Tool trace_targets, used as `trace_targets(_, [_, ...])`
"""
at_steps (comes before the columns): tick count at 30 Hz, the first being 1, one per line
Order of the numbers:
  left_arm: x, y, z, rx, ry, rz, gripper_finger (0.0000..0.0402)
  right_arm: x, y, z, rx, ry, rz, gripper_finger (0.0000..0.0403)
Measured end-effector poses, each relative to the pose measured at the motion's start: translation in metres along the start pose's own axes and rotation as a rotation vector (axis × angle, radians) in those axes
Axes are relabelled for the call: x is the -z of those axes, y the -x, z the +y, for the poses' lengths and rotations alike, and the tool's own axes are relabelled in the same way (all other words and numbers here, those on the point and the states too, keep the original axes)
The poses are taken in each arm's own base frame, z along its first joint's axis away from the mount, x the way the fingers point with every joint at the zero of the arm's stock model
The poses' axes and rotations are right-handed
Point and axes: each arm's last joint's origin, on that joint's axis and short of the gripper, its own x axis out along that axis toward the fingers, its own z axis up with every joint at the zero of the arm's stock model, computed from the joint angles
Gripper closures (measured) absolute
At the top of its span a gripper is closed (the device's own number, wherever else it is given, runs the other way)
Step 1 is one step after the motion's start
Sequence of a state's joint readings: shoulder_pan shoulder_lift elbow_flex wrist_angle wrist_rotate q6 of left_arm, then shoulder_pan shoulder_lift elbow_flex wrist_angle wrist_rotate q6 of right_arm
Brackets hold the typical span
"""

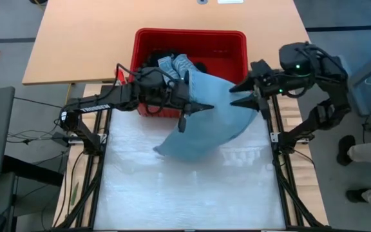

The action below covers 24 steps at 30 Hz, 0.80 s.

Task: Fold Laundry from Bin
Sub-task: Fold the light blue pants

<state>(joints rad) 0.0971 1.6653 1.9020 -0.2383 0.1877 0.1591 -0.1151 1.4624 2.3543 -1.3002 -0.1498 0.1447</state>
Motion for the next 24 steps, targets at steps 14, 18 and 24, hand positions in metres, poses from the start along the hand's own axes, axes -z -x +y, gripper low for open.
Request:
trace_targets(14, [-0.024,0.02,0.001,-0.126,-0.076,-0.098,0.0401,0.037,0.078,0.021,0.01,-0.277,0.039,0.014])
trace_targets(18, [-0.029,0.026,0.0,-0.141,-0.088,-0.105,0.0401,0.049,0.095,0.022,0.132,-0.404,-0.105,0.0142])
trace_targets(24, [-0.029,0.027,-0.003,-0.152,-0.087,-0.094,0.0401,0.061,0.071,0.028,0.142,-0.48,-0.205,0.0142])
